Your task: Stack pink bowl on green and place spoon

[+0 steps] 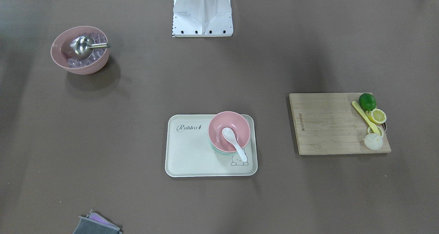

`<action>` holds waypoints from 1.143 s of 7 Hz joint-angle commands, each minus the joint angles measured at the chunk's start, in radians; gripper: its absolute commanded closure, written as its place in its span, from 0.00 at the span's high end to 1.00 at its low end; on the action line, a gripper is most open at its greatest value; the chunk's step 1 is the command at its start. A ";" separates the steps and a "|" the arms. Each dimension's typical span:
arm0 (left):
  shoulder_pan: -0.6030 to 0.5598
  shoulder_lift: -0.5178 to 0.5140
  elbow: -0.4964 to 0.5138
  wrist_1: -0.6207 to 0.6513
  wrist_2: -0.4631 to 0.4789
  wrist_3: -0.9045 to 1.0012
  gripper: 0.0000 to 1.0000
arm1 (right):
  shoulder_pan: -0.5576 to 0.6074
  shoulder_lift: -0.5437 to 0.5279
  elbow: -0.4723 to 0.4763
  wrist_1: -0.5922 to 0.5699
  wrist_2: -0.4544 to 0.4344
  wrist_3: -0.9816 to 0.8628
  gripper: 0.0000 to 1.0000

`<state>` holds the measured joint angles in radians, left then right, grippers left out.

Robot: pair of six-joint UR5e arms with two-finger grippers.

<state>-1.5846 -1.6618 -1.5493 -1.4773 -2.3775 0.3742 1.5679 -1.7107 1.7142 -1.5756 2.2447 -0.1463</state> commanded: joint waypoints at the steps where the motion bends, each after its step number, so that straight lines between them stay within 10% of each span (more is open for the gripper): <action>1: -0.008 0.008 0.014 -0.021 -0.005 -0.003 0.98 | 0.000 -0.009 -0.002 0.002 -0.011 -0.019 1.00; 4: -0.018 0.081 0.052 -0.179 0.007 0.000 0.98 | 0.000 0.003 -0.002 -0.007 -0.025 -0.006 1.00; 8: -0.018 0.243 -0.139 -0.186 0.072 -0.001 0.98 | 0.000 0.005 0.002 -0.011 -0.008 -0.001 1.00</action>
<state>-1.6029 -1.4444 -1.6541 -1.6659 -2.3081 0.3745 1.5677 -1.7066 1.7154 -1.5859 2.2325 -0.1482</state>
